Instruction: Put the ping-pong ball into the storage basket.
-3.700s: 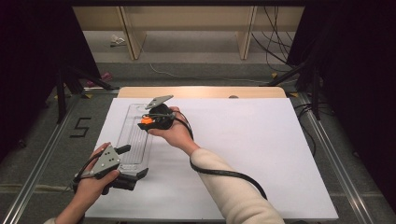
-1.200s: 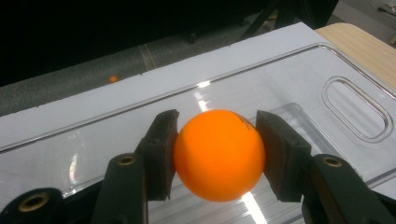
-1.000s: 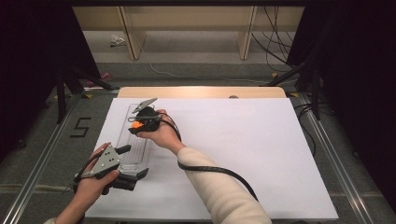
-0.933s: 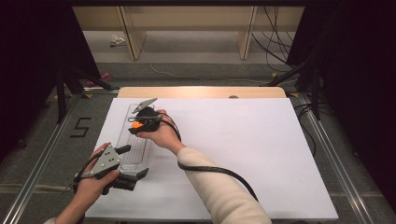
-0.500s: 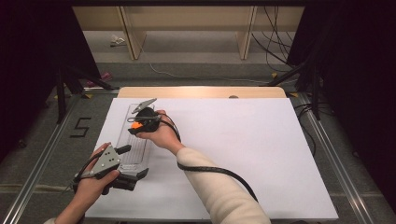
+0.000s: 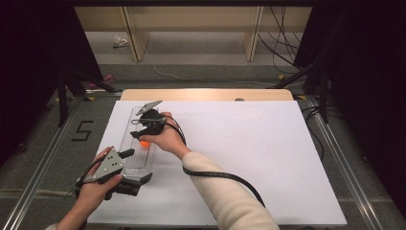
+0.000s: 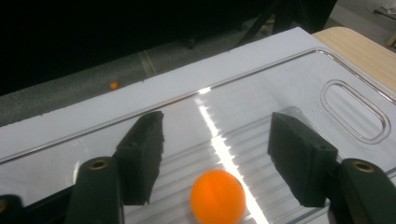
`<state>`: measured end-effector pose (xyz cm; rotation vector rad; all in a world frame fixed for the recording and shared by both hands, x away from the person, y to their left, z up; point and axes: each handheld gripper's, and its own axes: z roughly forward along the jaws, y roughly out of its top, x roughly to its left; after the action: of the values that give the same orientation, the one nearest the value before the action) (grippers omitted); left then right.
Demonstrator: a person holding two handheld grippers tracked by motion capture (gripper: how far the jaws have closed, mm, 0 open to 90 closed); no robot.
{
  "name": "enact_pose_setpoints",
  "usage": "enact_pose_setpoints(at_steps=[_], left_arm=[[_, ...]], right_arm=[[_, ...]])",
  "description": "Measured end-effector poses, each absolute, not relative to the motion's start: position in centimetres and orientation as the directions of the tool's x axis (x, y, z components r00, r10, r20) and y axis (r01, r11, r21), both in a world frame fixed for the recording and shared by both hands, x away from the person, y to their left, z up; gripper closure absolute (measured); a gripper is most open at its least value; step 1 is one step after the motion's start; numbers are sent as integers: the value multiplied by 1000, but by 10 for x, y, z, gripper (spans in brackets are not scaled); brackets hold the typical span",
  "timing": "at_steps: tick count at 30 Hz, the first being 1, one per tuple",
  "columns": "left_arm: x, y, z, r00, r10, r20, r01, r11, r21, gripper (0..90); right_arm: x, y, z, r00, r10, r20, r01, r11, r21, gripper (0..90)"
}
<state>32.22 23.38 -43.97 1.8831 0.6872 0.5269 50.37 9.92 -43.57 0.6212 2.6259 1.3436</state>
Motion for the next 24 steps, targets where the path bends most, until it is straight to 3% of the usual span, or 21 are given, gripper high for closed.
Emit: enact_pose_setpoints(at_steps=[13, 24], left_arm=[[322, 234, -440, 741, 670, 53, 223, -319, 921, 0], [322, 234, -440, 738, 672, 51, 226, -318, 921, 0]], right_arm=[[498, 84, -424, -906, 414, 89, 299, 476, 827, 172], [493, 58, -418, -897, 435, 82, 301, 462, 834, 166]])
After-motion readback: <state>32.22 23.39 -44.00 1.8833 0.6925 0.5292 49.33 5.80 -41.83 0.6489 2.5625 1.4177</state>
